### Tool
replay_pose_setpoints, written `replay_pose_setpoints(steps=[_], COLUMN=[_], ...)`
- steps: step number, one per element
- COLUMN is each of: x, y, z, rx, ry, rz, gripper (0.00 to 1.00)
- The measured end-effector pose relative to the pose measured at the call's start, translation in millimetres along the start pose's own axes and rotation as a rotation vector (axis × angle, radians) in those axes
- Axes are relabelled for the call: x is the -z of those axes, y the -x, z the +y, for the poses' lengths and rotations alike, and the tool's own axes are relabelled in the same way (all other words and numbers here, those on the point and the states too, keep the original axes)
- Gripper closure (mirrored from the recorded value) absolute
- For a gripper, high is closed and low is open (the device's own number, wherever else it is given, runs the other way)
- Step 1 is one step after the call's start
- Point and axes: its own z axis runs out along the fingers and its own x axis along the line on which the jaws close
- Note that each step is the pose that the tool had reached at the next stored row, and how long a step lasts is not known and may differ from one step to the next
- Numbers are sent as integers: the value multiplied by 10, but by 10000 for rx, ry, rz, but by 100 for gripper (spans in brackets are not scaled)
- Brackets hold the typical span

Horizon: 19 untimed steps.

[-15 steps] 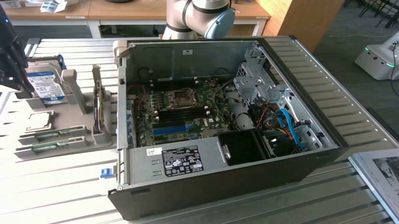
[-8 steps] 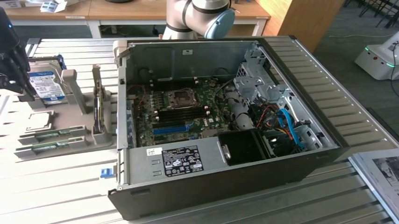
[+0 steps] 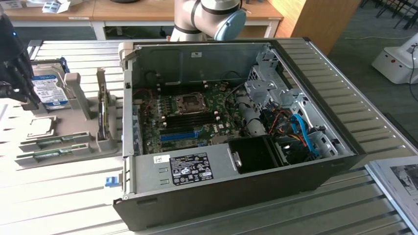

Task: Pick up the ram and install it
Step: 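Pick up the ram and move it above insertion slot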

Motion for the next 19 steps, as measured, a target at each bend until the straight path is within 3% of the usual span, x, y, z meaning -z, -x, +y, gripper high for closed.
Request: replay_pose_setpoints(steps=[19], x=[-241], y=[-6], z=[-8], rx=[1], ry=[-1], rz=[0], gripper=[76])
